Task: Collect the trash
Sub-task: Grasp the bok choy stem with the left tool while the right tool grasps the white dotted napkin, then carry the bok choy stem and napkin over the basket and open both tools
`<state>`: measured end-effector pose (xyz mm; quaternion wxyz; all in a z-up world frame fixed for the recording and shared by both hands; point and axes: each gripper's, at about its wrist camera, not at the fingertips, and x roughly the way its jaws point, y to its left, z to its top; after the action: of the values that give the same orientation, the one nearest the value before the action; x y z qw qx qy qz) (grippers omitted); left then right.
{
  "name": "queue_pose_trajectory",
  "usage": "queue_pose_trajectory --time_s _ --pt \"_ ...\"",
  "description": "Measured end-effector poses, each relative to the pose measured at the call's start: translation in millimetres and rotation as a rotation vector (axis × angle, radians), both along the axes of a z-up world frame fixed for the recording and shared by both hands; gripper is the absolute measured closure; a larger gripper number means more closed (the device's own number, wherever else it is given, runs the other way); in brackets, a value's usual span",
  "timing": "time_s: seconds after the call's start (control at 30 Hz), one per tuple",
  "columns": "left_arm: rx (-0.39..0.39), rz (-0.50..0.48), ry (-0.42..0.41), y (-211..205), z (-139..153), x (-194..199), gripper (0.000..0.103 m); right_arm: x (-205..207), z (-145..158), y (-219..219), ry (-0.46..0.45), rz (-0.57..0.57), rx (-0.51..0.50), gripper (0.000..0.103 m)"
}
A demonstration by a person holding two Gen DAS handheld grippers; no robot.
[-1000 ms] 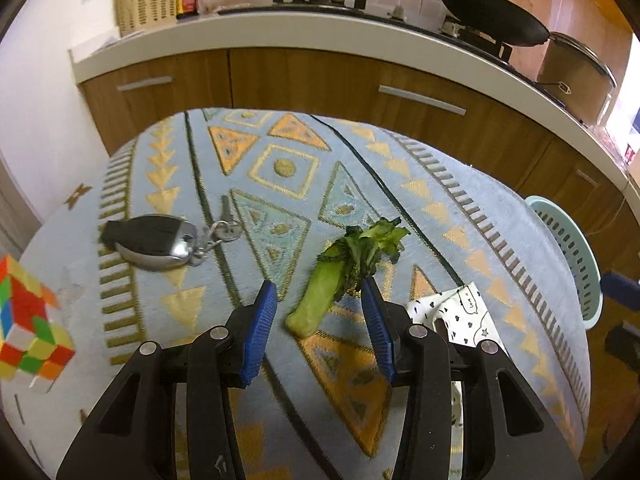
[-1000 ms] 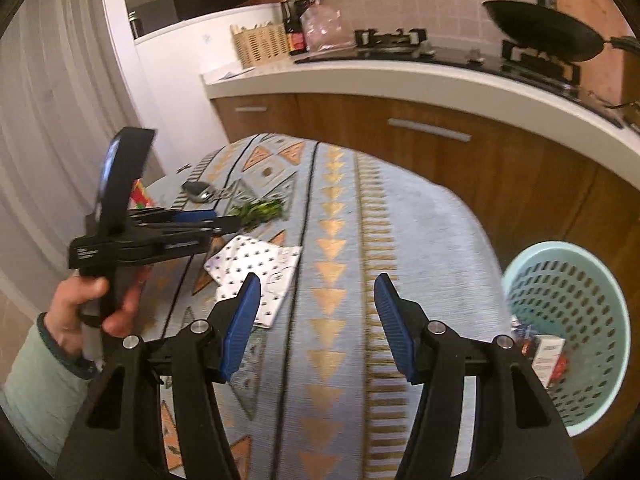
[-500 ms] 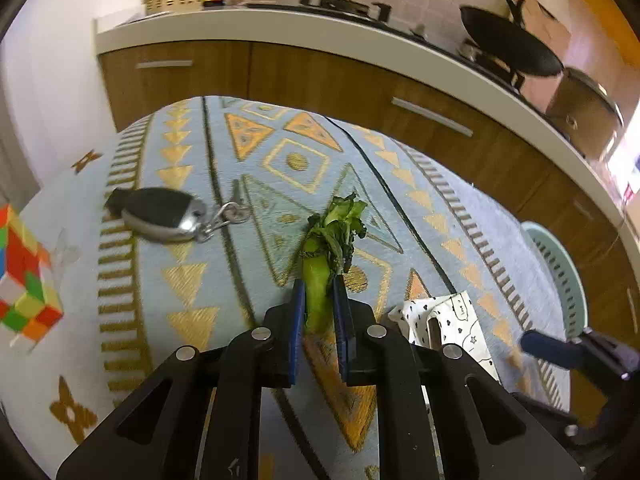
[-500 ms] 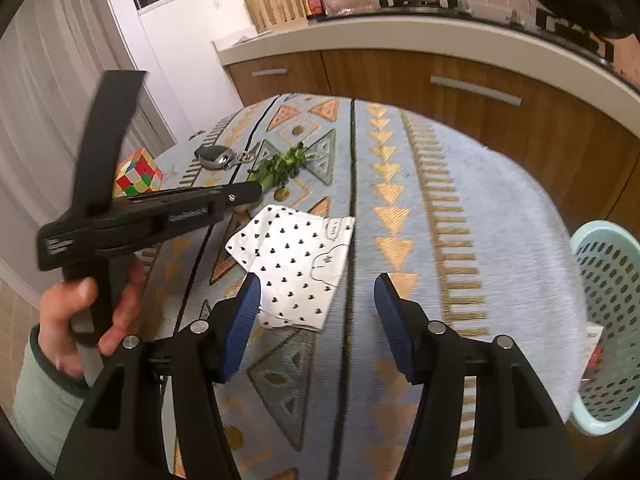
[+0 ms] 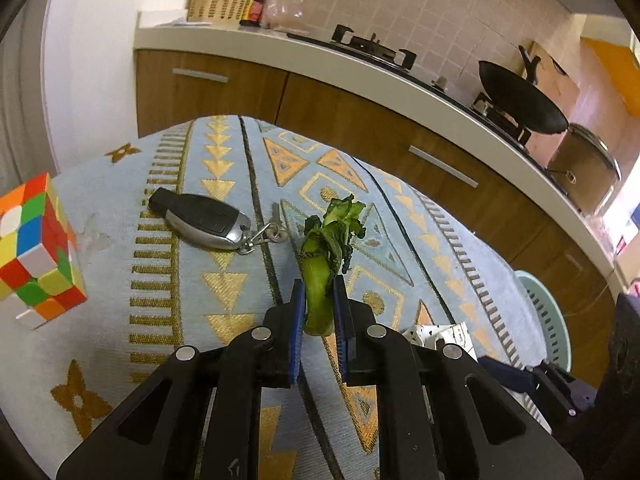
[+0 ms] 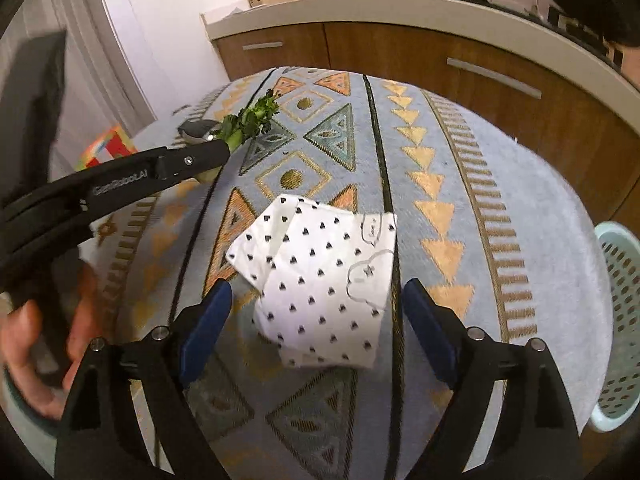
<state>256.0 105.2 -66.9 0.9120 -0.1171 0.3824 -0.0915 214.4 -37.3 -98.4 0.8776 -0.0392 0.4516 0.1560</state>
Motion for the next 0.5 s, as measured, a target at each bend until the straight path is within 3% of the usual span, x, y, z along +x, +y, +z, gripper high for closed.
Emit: queue_pose_trajectory --time_s 0.1,0.17,0.23,0.4,0.5 --pt "0.019 0.0 -0.01 -2.5 1.6 -1.6 0.091 0.6 -0.3 3.0 -0.024 -0.016 -0.045 0.048" --pt "0.023 0.002 -0.014 -1.3 1.8 -2.7 0.091 0.9 0.7 1.0 -0.032 -0.018 -0.038 0.059" --pt "0.024 0.004 -0.018 -1.3 2.4 -3.4 0.091 -1.4 3.5 -5.3 -0.04 -0.026 -0.008 0.077" --pt "0.031 0.003 -0.029 -3.1 4.8 -5.1 0.091 -3.9 9.4 -16.6 -0.043 -0.023 0.056 0.09" --pt "0.018 -0.017 -0.034 -7.0 7.8 -5.1 0.091 -8.8 18.8 -24.1 -0.065 -0.029 0.065 0.091"
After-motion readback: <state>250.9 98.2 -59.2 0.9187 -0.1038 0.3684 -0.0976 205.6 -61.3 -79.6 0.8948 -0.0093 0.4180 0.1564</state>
